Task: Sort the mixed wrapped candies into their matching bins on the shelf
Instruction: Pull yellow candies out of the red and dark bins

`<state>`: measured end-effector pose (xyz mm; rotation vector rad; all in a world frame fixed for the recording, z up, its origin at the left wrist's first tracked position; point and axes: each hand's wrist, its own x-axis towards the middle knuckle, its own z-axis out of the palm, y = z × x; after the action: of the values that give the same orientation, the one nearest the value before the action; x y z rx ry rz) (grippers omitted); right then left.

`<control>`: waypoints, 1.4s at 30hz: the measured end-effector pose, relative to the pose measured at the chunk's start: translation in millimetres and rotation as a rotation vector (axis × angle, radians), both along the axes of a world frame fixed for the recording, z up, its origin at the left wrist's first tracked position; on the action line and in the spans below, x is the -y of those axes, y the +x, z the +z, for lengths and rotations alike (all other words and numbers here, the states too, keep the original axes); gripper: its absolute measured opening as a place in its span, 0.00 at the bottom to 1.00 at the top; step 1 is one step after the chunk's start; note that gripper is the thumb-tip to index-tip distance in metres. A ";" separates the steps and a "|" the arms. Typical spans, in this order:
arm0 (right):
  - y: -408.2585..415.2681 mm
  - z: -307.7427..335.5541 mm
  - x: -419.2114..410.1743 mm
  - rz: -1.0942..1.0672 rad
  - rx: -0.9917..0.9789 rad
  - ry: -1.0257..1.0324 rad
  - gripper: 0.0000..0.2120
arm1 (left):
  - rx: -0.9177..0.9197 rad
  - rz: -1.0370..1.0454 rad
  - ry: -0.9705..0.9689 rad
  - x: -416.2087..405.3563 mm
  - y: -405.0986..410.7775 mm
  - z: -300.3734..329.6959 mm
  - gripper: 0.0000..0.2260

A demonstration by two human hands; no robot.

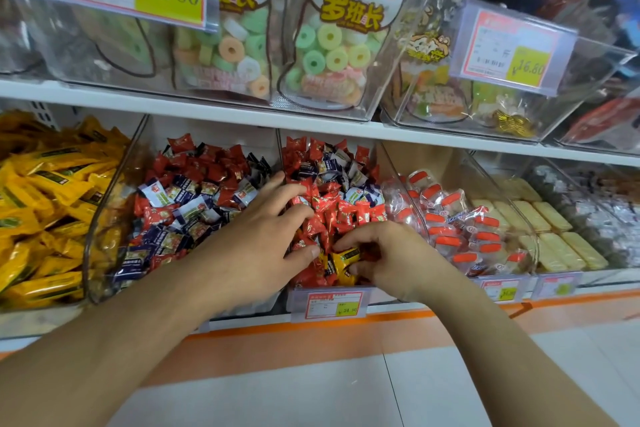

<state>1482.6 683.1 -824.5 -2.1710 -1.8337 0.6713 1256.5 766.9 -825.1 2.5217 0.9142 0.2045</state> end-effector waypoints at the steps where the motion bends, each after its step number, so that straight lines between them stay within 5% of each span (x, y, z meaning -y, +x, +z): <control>1: -0.1 0.7 0.4 0.008 -0.006 -0.007 0.17 | 0.000 0.001 -0.002 0.1 0.2 0.1 0.25; 13: -5.5 0.5 -4.5 -0.018 0.040 0.124 0.11 | 0.020 0.006 0.006 -1.6 0.4 -2.0 0.25; 23: -24.8 33.6 13.8 -0.202 -0.561 0.439 0.01 | 0.264 0.005 0.146 10.2 6.5 7.9 0.25; 28: -30.1 35.3 16.0 -0.165 -0.727 0.367 0.04 | 0.361 0.070 0.115 15.9 14.2 3.5 0.10; 30: -21.3 31.0 16.9 -0.152 -0.656 0.307 0.06 | 0.352 0.087 0.133 12.9 12.2 2.9 0.11; 35: -7.1 13.9 16.2 0.008 -0.104 0.041 0.12 | 0.275 0.063 0.134 9.8 9.1 7.3 0.12; 42: -1.1 4.9 6.6 -0.038 0.113 -0.051 0.13 | 0.234 0.071 0.127 8.2 11.3 5.7 0.12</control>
<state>1481.6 676.5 -819.6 -2.3143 -1.8439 0.6061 1267.8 758.8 -819.4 2.5120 0.9216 0.5842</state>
